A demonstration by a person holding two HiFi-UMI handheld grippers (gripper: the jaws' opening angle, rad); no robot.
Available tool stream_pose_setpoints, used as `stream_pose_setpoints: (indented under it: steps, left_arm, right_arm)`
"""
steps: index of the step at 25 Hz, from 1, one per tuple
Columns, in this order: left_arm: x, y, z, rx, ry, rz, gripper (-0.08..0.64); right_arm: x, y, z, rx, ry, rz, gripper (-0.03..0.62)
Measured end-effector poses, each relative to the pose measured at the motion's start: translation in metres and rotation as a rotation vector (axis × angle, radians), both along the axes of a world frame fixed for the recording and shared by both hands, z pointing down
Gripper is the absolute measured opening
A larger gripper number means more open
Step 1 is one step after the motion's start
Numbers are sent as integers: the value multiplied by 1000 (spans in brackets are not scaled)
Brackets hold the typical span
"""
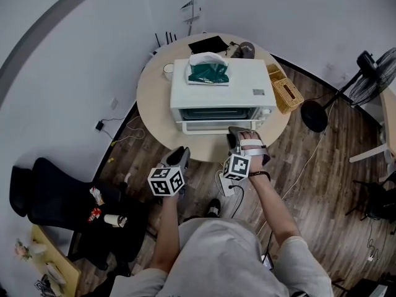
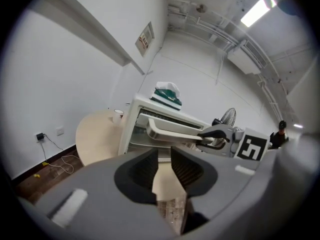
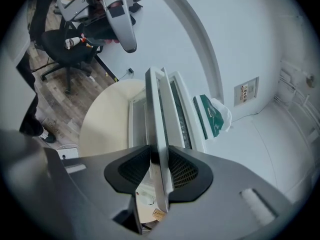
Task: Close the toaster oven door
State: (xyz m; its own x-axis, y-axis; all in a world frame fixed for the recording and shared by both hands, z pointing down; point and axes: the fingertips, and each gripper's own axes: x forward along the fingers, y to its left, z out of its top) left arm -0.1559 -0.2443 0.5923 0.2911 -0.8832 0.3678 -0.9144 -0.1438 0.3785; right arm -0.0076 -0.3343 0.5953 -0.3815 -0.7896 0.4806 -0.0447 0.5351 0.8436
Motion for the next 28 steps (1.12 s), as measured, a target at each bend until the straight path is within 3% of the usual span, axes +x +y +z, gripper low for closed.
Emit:
stream_pose_setpoints:
  steps: [28]
  left_arm:
    - [-28, 23, -8, 21, -20, -55, 143]
  right_arm:
    - [-11, -52, -13, -4, 11, 29, 109]
